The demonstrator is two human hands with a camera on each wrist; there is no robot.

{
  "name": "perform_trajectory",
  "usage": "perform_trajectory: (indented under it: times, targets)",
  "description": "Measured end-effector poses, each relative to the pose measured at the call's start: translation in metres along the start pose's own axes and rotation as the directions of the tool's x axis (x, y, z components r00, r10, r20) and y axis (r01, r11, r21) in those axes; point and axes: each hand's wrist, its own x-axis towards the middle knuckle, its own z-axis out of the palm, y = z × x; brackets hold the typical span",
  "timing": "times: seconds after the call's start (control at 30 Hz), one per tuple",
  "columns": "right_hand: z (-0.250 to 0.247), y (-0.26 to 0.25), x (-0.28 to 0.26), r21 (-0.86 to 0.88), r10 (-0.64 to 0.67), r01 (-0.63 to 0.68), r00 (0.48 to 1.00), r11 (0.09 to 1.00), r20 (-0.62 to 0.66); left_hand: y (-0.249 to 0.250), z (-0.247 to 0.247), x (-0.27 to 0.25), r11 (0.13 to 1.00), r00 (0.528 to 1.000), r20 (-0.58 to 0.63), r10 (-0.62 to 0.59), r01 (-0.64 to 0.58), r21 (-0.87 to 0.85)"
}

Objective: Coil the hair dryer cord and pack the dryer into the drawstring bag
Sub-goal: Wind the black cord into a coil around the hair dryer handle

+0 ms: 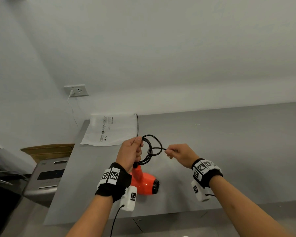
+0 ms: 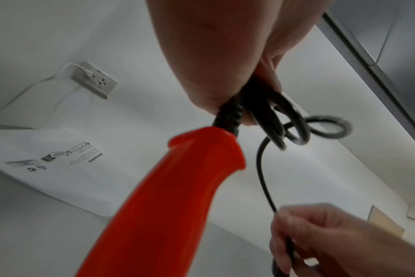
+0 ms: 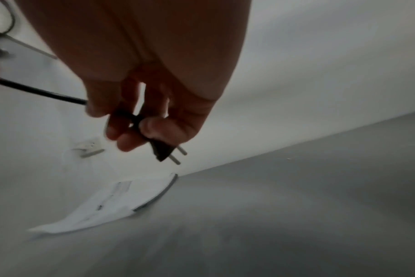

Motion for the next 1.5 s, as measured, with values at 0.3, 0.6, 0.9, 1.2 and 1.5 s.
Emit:
perform_trajectory:
  times: [0.3, 0.6, 0.9, 1.2, 1.5]
  targets:
    - [-0.045, 0.075, -0.001, 0.022, 0.459, -0.491, 0.796, 0.871, -0.396, -0.001, -0.007, 0.0, 0.998, 1.0, 0.013, -0.003, 0.002, 0.062]
    - [-0.038, -0.04, -0.037, 0.844, 0.222, -0.012, 0.967, 0.536, -0.128, 0.002, 0.003, 0.008, 1.0, 0.999, -0.034, -0.025, 0.026, 0.017]
    - [0.014, -0.105, -0.037, 0.581, -0.025, 0.212, 0.95, 0.786, -0.312, -0.007, 0.013, 0.01, 0.973, 0.997, -0.051, 0.054, -0.041, 0.227]
    - [0.028, -0.092, -0.023, 0.031, -0.258, 0.294, 0.88, 0.955, -0.398, -0.001, 0.014, 0.001, 0.977, 0.996, -0.047, 0.08, -0.069, 0.203]
    - [0.043, -0.068, -0.027, 0.647, 0.087, -0.058, 0.996, 0.76, -0.014, 0.0, 0.013, 0.003, 0.999, 0.995, -0.096, 0.03, -0.025, 0.047]
